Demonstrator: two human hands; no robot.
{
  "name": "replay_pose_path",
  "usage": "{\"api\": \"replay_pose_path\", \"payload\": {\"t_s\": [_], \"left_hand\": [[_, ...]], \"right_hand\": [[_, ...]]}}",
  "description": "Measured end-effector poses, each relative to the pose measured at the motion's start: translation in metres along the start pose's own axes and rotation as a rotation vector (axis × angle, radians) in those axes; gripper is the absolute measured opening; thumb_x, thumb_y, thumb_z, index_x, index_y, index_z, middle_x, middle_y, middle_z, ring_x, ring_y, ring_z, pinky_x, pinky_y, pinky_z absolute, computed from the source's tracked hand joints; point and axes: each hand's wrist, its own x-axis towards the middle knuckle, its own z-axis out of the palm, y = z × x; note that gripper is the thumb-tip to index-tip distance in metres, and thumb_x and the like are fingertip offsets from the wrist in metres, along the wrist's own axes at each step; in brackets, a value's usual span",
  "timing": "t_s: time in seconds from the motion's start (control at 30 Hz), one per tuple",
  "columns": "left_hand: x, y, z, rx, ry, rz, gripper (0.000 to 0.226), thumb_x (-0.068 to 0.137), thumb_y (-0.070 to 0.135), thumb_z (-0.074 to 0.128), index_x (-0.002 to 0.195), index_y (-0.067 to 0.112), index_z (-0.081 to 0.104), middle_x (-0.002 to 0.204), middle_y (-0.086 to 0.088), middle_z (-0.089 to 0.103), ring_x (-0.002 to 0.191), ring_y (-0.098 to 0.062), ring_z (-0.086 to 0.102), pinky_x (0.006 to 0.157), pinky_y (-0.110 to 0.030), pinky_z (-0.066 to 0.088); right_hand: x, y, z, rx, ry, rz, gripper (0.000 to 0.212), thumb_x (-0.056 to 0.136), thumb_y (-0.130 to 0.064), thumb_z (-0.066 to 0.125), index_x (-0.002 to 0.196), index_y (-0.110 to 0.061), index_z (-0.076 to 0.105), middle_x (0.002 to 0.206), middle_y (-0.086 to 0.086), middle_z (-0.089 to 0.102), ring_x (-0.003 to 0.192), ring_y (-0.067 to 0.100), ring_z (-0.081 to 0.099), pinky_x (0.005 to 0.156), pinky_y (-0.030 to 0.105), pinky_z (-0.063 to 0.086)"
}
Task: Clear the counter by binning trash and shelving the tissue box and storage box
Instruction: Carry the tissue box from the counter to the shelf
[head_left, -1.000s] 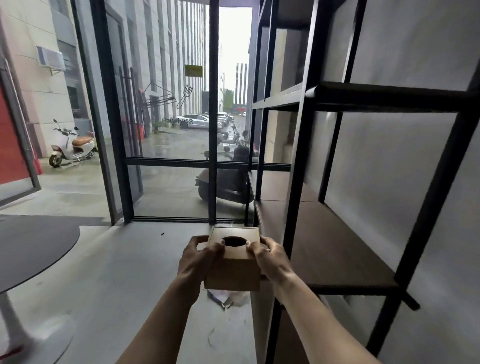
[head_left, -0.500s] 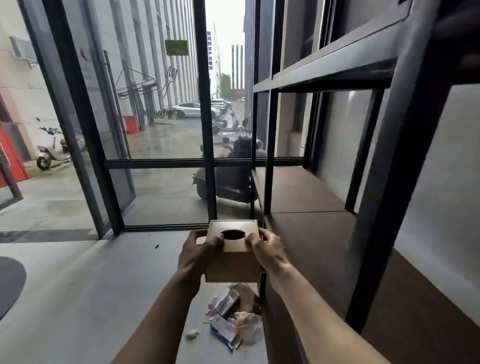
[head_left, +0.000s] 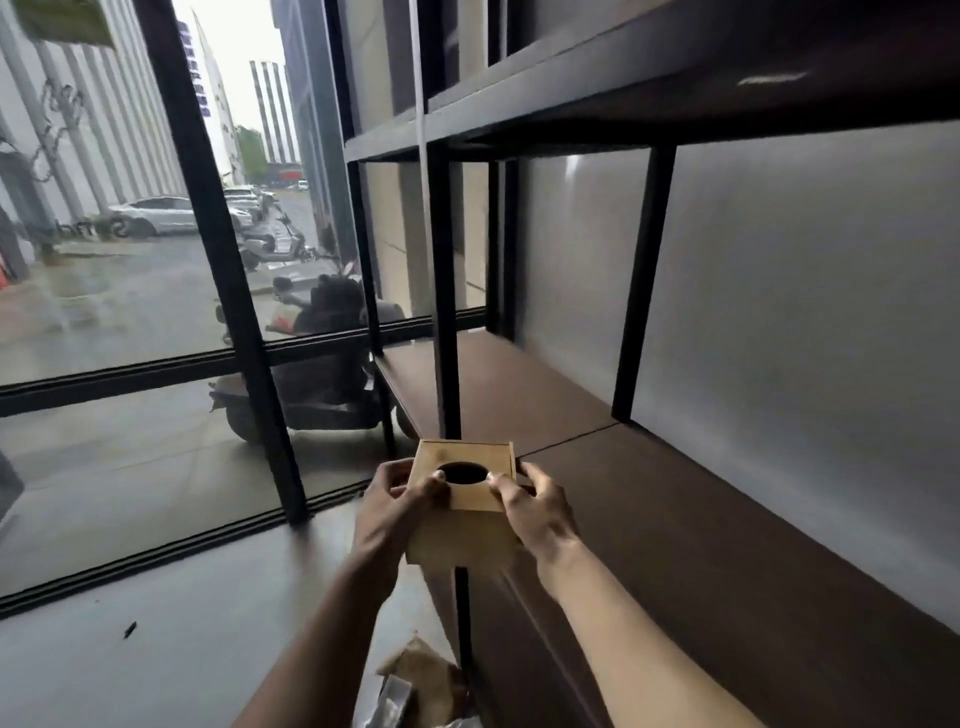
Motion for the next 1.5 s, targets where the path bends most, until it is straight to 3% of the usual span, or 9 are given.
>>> {"api": "replay_pose_path", "payload": {"t_s": [0.23, 0.4, 0.47, 0.6, 0.67, 0.77, 0.97, 1.2, 1.5], "left_hand": [[0.106, -0.004, 0.090, 0.145, -0.343, -0.017, 0.055, 0.068, 0.051, 0.075, 0.118, 0.032, 0.063, 0.108, -0.003, 0.073, 0.099, -0.026, 0.070, 0.091, -0.049, 0.057], [0.137, -0.028, 0.176, 0.239, -0.551, -0.025, 0.036, 0.084, 0.037, 0.074, 0.117, 0.031, 0.058, 0.114, -0.005, 0.071, 0.099, -0.027, 0.070, 0.093, -0.048, 0.056], [0.141, -0.039, 0.204, 0.282, -0.631, -0.018, 0.038, 0.082, 0.037, 0.075, 0.115, 0.034, 0.057, 0.114, -0.004, 0.071, 0.100, -0.028, 0.070, 0.094, -0.050, 0.056], [0.146, -0.066, 0.239, 0.356, -0.741, -0.042, 0.046, 0.084, 0.030, 0.076, 0.126, 0.024, 0.058, 0.117, -0.009, 0.072, 0.102, -0.031, 0.070, 0.095, -0.052, 0.055], [0.148, -0.079, 0.248, 0.390, -0.781, -0.066, 0.052, 0.082, 0.030, 0.076, 0.129, 0.020, 0.059, 0.118, -0.011, 0.071, 0.103, -0.032, 0.070, 0.096, -0.052, 0.054], [0.153, -0.095, 0.251, 0.424, -0.852, -0.100, 0.067, 0.067, 0.038, 0.073, 0.130, 0.019, 0.059, 0.119, -0.012, 0.069, 0.105, -0.033, 0.068, 0.097, -0.052, 0.053], [0.175, -0.126, 0.252, 0.503, -0.966, -0.150, 0.057, 0.077, 0.030, 0.074, 0.131, 0.023, 0.057, 0.118, -0.011, 0.068, 0.107, -0.034, 0.066, 0.099, -0.051, 0.052], [0.186, -0.158, 0.240, 0.536, -1.066, -0.195, 0.047, 0.094, 0.019, 0.064, 0.139, 0.021, 0.051, 0.119, -0.006, 0.066, 0.102, -0.025, 0.068, 0.092, -0.045, 0.057], [0.188, -0.173, 0.245, 0.710, -1.188, -0.099, 0.057, 0.090, 0.011, 0.062, 0.142, 0.024, 0.044, 0.124, -0.002, 0.062, 0.103, -0.021, 0.066, 0.091, -0.042, 0.058]], "right_hand": [[0.075, 0.023, -0.036, 0.016, 0.288, 0.064, 0.036, 0.095, -0.035, 0.064, 0.130, -0.026, 0.069, 0.126, -0.003, 0.071, 0.115, 0.020, 0.063, 0.099, 0.037, 0.051], [0.107, 0.062, -0.084, 0.070, 0.432, 0.180, 0.048, 0.097, -0.031, 0.062, 0.143, -0.019, 0.057, 0.135, 0.007, 0.065, 0.120, 0.025, 0.061, 0.101, 0.040, 0.052], [0.115, 0.083, -0.102, 0.110, 0.484, 0.255, 0.053, 0.098, -0.029, 0.061, 0.148, -0.015, 0.051, 0.143, 0.010, 0.058, 0.128, 0.028, 0.056, 0.108, 0.045, 0.048], [0.119, 0.112, -0.122, 0.148, 0.556, 0.401, 0.061, 0.101, -0.033, 0.058, 0.156, -0.020, 0.035, 0.150, 0.006, 0.047, 0.135, 0.027, 0.050, 0.099, 0.036, 0.044], [0.118, 0.124, -0.123, 0.165, 0.572, 0.460, 0.066, 0.101, -0.034, 0.058, 0.159, -0.024, 0.027, 0.150, 0.005, 0.044, 0.133, 0.027, 0.049, 0.099, 0.035, 0.041], [0.118, 0.139, -0.117, 0.108, 0.642, 0.502, 0.062, 0.098, -0.034, 0.062, 0.155, -0.025, 0.038, 0.129, -0.002, 0.055, 0.112, 0.019, 0.057, 0.092, 0.033, 0.047], [0.122, 0.162, -0.086, -0.022, 0.781, 0.589, 0.050, 0.093, -0.037, 0.068, 0.141, -0.024, 0.060, 0.135, 0.002, 0.063, 0.118, 0.024, 0.061, 0.092, 0.034, 0.051], [0.132, 0.187, -0.059, 0.008, 0.800, 0.674, 0.069, 0.095, -0.035, 0.069, 0.156, -0.022, 0.040, 0.158, 0.004, 0.046, 0.143, 0.028, 0.047, 0.111, 0.040, 0.044], [0.125, 0.203, -0.057, -0.027, 0.754, 0.699, 0.076, 0.096, -0.044, 0.065, 0.160, -0.024, 0.030, 0.165, 0.003, 0.035, 0.150, 0.029, 0.037, 0.115, 0.042, 0.039]]}}
